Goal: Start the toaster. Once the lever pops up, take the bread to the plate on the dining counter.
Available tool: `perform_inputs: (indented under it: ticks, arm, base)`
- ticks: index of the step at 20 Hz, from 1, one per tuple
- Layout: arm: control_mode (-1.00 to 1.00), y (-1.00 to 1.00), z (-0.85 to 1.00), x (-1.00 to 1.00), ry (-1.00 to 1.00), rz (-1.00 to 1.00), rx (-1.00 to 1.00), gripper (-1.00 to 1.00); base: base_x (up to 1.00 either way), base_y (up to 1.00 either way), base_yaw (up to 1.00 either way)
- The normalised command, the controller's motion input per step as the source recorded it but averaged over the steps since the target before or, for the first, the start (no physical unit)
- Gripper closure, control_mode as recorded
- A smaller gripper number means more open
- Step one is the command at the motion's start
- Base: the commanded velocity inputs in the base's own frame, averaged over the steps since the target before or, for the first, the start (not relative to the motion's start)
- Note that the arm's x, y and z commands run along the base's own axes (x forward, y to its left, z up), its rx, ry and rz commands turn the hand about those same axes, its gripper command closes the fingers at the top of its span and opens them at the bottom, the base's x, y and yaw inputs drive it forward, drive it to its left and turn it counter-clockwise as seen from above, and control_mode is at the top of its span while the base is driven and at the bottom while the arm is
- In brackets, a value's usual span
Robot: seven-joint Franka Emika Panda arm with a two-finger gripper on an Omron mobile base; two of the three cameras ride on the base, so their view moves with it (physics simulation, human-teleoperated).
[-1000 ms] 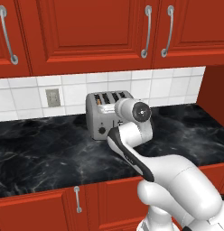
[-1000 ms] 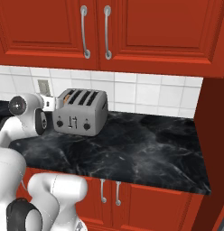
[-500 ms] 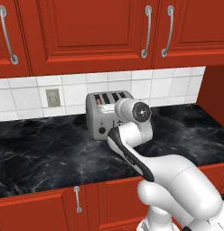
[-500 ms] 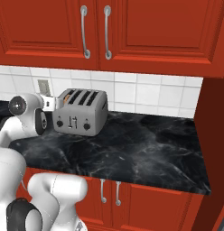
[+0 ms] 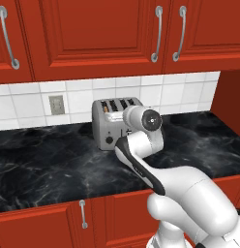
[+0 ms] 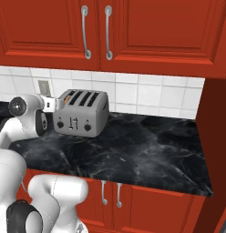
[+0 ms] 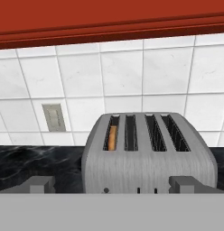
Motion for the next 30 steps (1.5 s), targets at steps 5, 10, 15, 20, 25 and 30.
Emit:
perform_inputs:
  ticks: [5,10,15,20,25,30]
  arm:
    - [-1.00,0.00,0.00,0.00,0.00,0.00,0.00,-1.00]
    - [-1.00,0.00,0.00,0.00,0.00,0.00,0.00,-1.00]
    - [-1.00,0.00,0.00,0.00,0.00,0.00,0.00,-1.00]
    - [-1.00,0.00,0.00,0.00,0.00,0.00,0.00,-1.00]
    - [-1.00,0.00,0.00,0.00,0.00,0.00,0.00,-1.00]
    - [-1.00,0.00,0.00,0.00,0.00,0.00,0.00,-1.00]
  base:
    - [0.00,0.00,0.00]
    - [0.00,0.00,0.00]
    - [0.00,0.00,0.00]
    - [0.00,0.00,0.00]
    - [0.00,0.00,0.00]
    - [0.00,0.00,0.00]
